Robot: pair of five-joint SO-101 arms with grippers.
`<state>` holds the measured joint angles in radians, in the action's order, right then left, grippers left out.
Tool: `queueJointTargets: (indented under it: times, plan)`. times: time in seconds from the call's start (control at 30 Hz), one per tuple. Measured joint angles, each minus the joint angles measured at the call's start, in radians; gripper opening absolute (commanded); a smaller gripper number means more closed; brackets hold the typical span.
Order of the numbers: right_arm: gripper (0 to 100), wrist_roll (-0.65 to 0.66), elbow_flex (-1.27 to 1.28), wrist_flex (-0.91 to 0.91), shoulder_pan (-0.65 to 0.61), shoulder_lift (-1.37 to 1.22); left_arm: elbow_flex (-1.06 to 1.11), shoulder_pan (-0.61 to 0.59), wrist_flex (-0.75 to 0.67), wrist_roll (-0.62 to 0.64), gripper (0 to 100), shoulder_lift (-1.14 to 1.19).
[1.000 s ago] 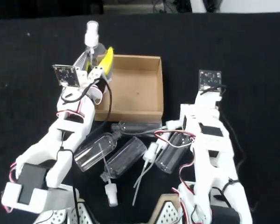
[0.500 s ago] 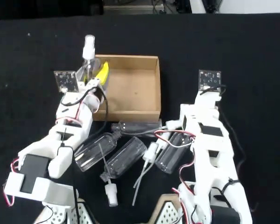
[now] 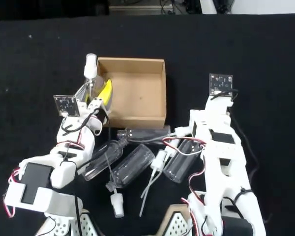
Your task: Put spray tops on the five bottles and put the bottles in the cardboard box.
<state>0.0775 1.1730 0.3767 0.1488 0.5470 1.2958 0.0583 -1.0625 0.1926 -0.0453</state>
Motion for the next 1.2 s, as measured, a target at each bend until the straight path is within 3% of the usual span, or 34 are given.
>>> queueJointTargets:
  times: [0.7,0.97,1.07,1.2]
  plan:
    - [17.3,0.000,0.009,0.000,0.000,0.000,0.077,-0.028,-0.011,-0.002,7,-0.008]
    - [17.3,0.000,0.011,0.000,0.000,0.000,0.190,-0.051,-0.008,-0.003,7,-0.358]
    - [17.3,0.000,0.011,0.000,0.000,0.000,0.209,-0.109,0.081,-0.003,7,-0.532]
    - [17.3,0.000,0.011,0.000,0.000,0.000,0.209,-0.230,0.353,-0.003,7,-0.760]
